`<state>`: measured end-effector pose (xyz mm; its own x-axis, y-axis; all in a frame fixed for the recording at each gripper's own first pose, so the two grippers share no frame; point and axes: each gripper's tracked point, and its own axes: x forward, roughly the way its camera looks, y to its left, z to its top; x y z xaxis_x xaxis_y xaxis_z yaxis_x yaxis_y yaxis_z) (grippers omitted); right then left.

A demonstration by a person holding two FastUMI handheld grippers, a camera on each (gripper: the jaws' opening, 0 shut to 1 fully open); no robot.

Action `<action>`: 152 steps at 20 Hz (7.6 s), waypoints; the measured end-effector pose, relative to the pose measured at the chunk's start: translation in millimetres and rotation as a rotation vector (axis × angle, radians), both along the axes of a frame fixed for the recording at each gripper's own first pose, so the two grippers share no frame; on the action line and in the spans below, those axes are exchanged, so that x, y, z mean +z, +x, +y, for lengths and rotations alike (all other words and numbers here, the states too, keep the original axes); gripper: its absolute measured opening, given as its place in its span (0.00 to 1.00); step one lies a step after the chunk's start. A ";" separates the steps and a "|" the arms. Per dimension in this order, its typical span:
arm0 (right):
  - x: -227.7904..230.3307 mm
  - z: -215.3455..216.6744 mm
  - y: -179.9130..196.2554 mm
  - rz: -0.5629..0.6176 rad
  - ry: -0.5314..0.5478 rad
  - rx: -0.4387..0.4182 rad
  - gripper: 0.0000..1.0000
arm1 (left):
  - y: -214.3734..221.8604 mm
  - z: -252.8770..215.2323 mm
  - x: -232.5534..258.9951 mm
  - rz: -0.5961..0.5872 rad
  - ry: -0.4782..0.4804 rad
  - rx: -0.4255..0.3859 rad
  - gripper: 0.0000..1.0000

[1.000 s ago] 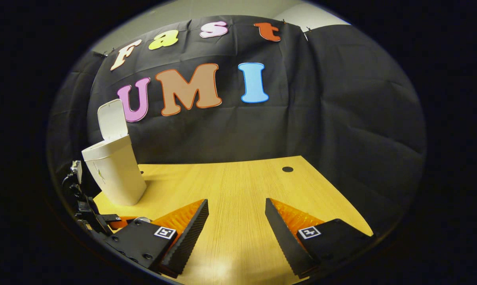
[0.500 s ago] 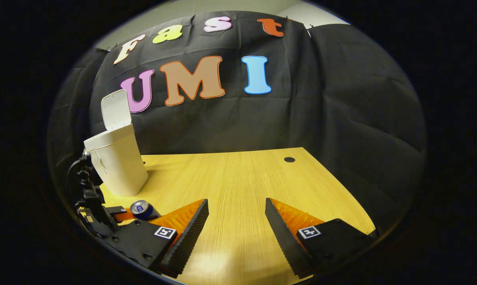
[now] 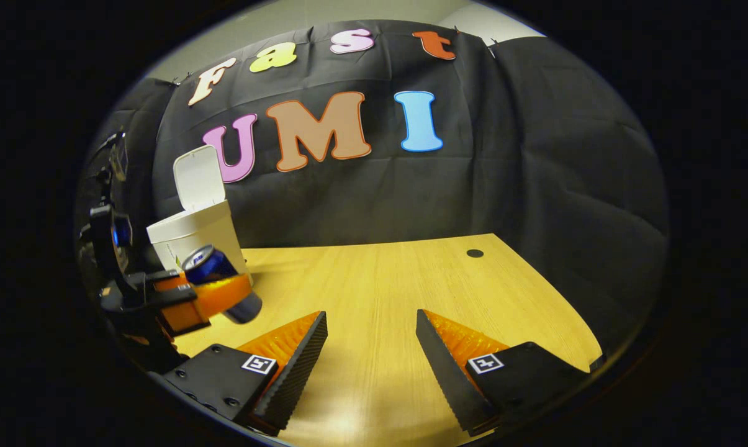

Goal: Press the lid of the desktop garbage bin to open it, pick up the crumpled paper on the desktop and throw it into the bin, then pick up the pop can on the desktop and drop it into the bin, and finally close the garbage bin lid.

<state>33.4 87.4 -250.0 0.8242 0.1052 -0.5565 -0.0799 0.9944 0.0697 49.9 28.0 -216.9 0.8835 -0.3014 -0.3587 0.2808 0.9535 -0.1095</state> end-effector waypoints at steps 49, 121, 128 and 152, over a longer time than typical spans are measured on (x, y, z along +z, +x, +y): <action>6.6 33.3 3.3 -0.034 0.034 0.051 0.97 | 159.7 273.0 189.7 -0.174 0.129 0.464 0.94; -15.0 59.3 -22.3 0.047 0.013 0.134 0.97 | 77.4 283.9 54.0 0.139 0.157 0.456 0.93; 25.8 63.5 -13.8 -0.011 0.025 0.149 0.97 | 78.9 265.7 70.9 0.093 0.097 0.441 0.94; 163.9 -33.1 -11.8 -0.311 0.136 0.297 0.96 | -89.8 12.4 170.0 -0.230 0.004 0.374 0.92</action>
